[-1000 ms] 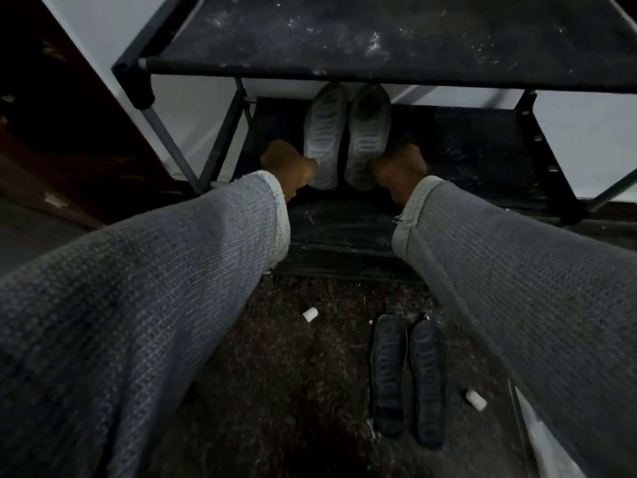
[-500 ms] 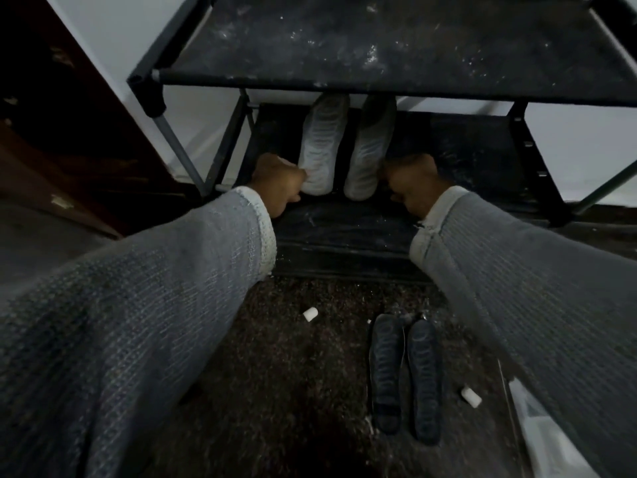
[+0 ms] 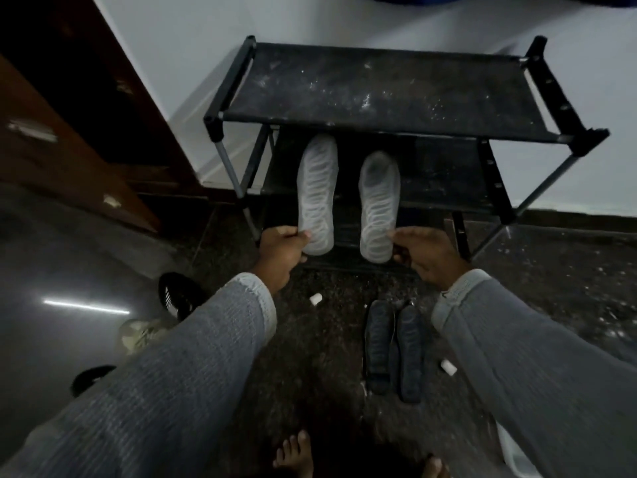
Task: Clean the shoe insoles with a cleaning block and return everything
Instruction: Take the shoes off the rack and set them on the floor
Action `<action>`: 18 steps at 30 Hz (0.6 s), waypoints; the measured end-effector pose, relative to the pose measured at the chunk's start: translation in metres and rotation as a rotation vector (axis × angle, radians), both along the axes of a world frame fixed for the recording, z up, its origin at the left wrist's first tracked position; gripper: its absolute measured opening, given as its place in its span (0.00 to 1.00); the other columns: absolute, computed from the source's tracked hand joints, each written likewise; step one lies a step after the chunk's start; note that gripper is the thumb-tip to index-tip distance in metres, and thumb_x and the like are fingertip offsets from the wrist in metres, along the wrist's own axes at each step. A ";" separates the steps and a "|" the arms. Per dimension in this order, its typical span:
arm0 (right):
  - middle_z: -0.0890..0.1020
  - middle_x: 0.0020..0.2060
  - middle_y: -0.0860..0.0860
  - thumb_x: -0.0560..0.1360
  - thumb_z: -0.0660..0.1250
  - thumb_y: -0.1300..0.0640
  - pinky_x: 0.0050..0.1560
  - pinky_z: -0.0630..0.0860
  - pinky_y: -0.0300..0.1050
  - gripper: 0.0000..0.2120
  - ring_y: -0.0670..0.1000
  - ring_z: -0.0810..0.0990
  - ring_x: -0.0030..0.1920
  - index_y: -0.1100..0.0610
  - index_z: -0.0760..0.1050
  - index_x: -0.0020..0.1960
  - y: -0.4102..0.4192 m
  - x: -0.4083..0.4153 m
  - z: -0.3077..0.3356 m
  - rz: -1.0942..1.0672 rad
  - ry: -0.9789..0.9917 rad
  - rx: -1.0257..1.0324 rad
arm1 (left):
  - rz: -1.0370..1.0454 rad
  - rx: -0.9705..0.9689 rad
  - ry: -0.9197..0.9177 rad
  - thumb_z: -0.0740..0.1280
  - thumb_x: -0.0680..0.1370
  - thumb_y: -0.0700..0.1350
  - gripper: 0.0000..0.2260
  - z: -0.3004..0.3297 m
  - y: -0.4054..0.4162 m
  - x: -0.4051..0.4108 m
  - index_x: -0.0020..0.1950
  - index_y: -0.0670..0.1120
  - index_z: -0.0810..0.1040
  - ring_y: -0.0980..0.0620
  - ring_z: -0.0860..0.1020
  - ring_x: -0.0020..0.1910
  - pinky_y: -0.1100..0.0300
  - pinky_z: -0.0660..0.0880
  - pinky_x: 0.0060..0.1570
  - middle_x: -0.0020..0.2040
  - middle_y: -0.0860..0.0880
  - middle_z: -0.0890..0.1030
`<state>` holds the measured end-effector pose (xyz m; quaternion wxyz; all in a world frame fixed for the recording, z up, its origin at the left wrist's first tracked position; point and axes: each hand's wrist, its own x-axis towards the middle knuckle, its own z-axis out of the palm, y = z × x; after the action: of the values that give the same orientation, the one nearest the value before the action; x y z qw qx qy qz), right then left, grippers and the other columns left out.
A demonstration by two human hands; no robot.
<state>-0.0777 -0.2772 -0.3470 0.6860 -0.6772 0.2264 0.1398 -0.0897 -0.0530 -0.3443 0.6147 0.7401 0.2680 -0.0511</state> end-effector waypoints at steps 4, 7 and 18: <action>0.82 0.38 0.56 0.76 0.69 0.62 0.29 0.75 0.35 0.05 0.50 0.78 0.35 0.60 0.78 0.41 0.002 -0.049 -0.003 0.032 0.027 0.015 | 0.033 -0.024 0.040 0.69 0.78 0.40 0.11 0.003 0.002 -0.050 0.58 0.36 0.79 0.54 0.74 0.31 0.69 0.71 0.22 0.49 0.40 0.81; 0.81 0.37 0.56 0.76 0.69 0.62 0.30 0.75 0.36 0.04 0.49 0.78 0.34 0.59 0.78 0.42 0.004 -0.079 -0.013 0.042 0.059 0.020 | 0.047 -0.036 0.083 0.69 0.78 0.40 0.11 -0.004 0.003 -0.084 0.57 0.36 0.79 0.54 0.74 0.31 0.70 0.70 0.22 0.47 0.41 0.80; 0.79 0.30 0.56 0.76 0.69 0.64 0.23 0.72 0.36 0.07 0.50 0.74 0.27 0.60 0.78 0.39 0.015 -0.162 -0.104 0.058 0.244 -0.022 | 0.005 0.132 0.279 0.73 0.73 0.39 0.07 -0.099 0.013 -0.175 0.46 0.35 0.83 0.51 0.78 0.32 0.58 0.75 0.35 0.41 0.40 0.82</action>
<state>-0.2392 -0.2625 -0.4512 0.6416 -0.6688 0.2899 0.2386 -0.2645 -0.0400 -0.4434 0.5216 0.7638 0.3557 -0.1342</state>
